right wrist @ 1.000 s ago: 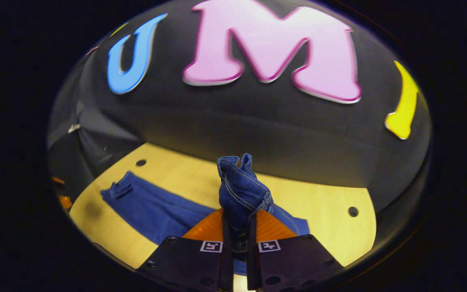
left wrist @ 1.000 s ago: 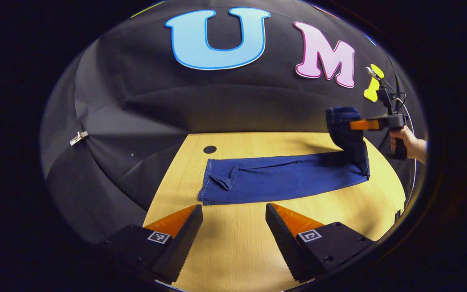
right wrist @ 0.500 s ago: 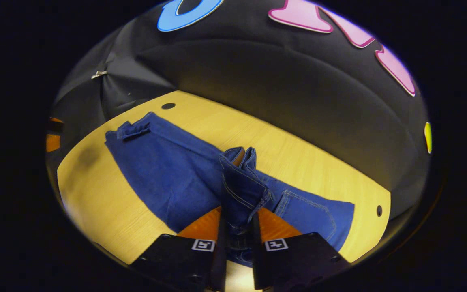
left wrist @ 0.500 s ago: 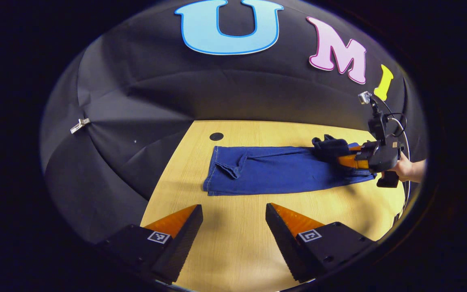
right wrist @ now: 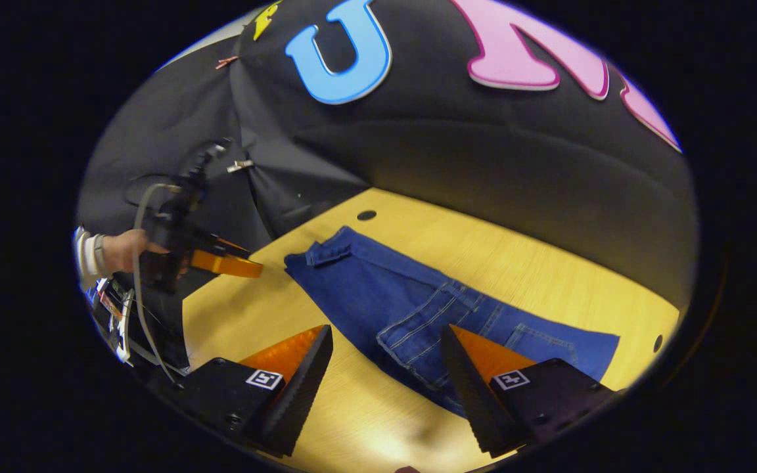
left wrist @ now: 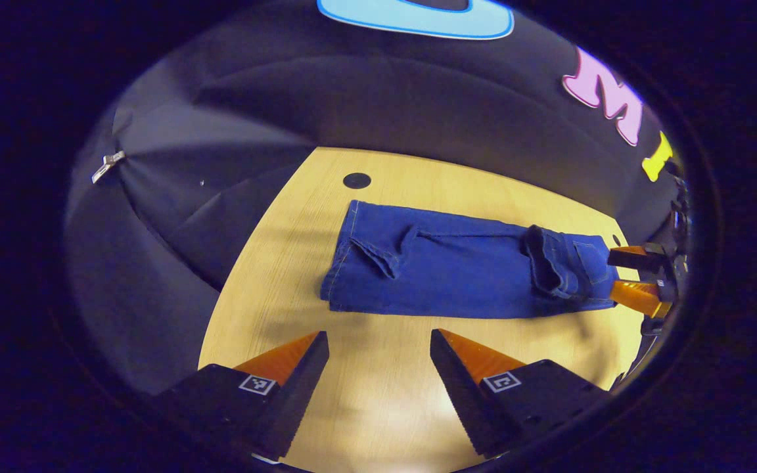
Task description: Grasp the waist and the cuffs of the jeans and fold them to make the two legs overlap; first hold the waist and fold one-third of the jeans toward the cuffs, then hold the cuffs and fold the remaining one-third in the same direction to finish folding.
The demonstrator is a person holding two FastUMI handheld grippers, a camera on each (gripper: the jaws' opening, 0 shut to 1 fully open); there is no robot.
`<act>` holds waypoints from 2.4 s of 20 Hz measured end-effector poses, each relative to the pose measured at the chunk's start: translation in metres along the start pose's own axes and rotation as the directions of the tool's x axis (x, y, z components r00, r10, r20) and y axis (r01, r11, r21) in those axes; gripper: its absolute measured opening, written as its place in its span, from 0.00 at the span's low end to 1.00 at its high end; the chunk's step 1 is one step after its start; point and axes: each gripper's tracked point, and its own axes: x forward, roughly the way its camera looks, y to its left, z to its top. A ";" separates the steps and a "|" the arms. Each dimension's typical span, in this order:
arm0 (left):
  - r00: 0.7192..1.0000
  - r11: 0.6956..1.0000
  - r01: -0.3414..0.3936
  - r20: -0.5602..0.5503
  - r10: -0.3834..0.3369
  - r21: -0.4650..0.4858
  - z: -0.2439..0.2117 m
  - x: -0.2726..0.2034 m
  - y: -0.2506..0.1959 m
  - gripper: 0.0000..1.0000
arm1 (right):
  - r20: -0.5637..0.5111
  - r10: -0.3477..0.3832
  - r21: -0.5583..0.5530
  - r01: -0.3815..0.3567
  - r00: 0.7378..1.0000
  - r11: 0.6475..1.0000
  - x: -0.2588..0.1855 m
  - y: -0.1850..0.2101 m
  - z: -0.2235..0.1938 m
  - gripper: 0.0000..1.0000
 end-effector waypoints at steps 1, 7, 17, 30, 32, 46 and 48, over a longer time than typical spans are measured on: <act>1.000 1.000 -0.017 -0.017 0.017 0.003 0.009 0.009 0.009 0.97 | 0.022 0.002 0.005 -0.002 1.000 1.000 -0.010 -0.003 0.006 1.00; 0.982 0.997 -0.077 -0.172 0.078 0.014 0.036 0.069 0.031 0.96 | 0.075 -0.018 0.105 0.010 0.997 0.994 -0.074 -0.032 0.000 0.99; 0.914 0.996 -0.079 -0.400 0.061 -0.030 0.016 0.122 0.024 0.92 | 0.025 -0.093 0.124 0.089 0.995 0.988 -0.126 -0.088 -0.043 0.98; 0.940 0.999 -0.039 -0.339 0.029 -0.024 0.028 0.122 -0.009 0.06 | 0.035 -0.074 0.155 0.068 0.997 0.986 -0.126 -0.087 -0.038 0.98; 0.951 1.000 -0.010 -0.309 0.001 -0.029 0.035 0.120 -0.014 0.06 | 0.037 -0.080 0.154 0.073 0.996 0.985 -0.131 -0.087 -0.037 0.98; 0.942 0.932 0.336 -0.062 -0.331 0.133 0.135 -0.017 -0.208 0.06 | 0.138 -0.126 0.186 0.099 0.982 0.978 -0.175 -0.082 0.000 0.99; 0.924 0.905 0.382 -0.046 -0.380 0.186 0.144 -0.044 -0.247 0.06 | 0.153 -0.142 0.184 0.112 0.978 0.976 -0.187 -0.085 0.002 0.98</act>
